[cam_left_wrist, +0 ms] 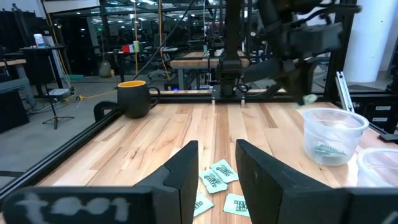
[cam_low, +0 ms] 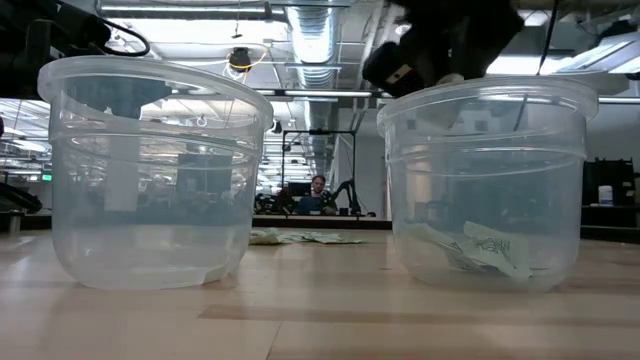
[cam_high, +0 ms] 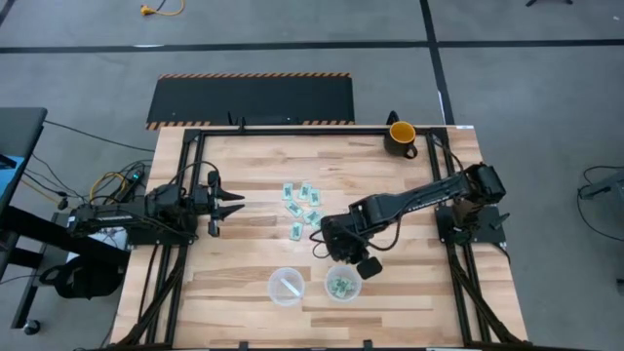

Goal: Pick and place Stevia / Truvia into bins
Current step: Put the white stevia pack into the right transparent basket

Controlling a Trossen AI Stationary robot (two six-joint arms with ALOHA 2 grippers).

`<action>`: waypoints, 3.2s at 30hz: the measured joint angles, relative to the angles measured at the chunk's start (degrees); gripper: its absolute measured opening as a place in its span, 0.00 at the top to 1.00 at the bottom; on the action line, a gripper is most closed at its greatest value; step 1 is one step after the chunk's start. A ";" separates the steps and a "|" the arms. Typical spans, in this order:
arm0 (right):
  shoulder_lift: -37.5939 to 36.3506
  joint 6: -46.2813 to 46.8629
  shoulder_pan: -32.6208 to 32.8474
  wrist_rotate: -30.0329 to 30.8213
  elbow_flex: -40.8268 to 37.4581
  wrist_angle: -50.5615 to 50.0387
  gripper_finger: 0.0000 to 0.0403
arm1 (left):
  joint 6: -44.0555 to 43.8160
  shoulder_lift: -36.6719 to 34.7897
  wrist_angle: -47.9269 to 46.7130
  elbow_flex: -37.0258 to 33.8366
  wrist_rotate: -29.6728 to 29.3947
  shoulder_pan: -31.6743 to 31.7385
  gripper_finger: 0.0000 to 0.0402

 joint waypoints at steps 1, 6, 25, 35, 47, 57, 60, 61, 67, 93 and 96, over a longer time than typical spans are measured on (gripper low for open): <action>-0.01 -0.01 0.50 0.00 0.00 0.64 0.83 | 0.00 0.01 0.00 0.00 -0.02 0.02 0.76; -0.01 0.85 3.04 0.45 0.00 4.00 0.83 | 0.00 0.01 0.00 0.01 0.00 0.00 0.76; 0.82 6.78 7.69 0.33 -0.07 8.12 0.83 | 0.00 0.02 -0.02 0.00 0.00 0.00 0.76; 1.65 7.57 7.23 0.00 0.00 7.82 0.75 | 0.00 0.02 0.00 0.00 0.00 0.02 0.76; 1.65 7.57 6.85 1.76 0.00 7.55 0.57 | 0.00 0.00 -0.02 0.00 0.00 0.02 0.76; 1.08 9.42 4.06 13.10 2.75 -5.03 0.63 | 0.00 0.02 -0.02 0.00 0.00 0.02 0.76; 1.08 7.80 2.49 15.83 3.69 -6.86 0.64 | 0.00 0.00 0.00 0.01 -0.01 0.01 0.76; 1.08 6.79 1.84 16.49 3.91 -7.15 0.64 | 0.00 0.01 0.00 0.01 0.00 0.01 0.76; 1.04 -1.03 -2.82 17.14 4.85 -7.25 0.65 | 0.00 0.00 0.00 0.01 0.00 0.01 0.76; 9.54 -16.63 -14.41 13.52 4.83 6.33 0.65 | 0.00 0.57 0.00 0.02 -0.09 0.00 0.76; 11.54 -17.60 -14.67 13.70 4.79 6.26 0.65 | 0.00 0.90 0.21 0.01 -0.11 0.01 0.76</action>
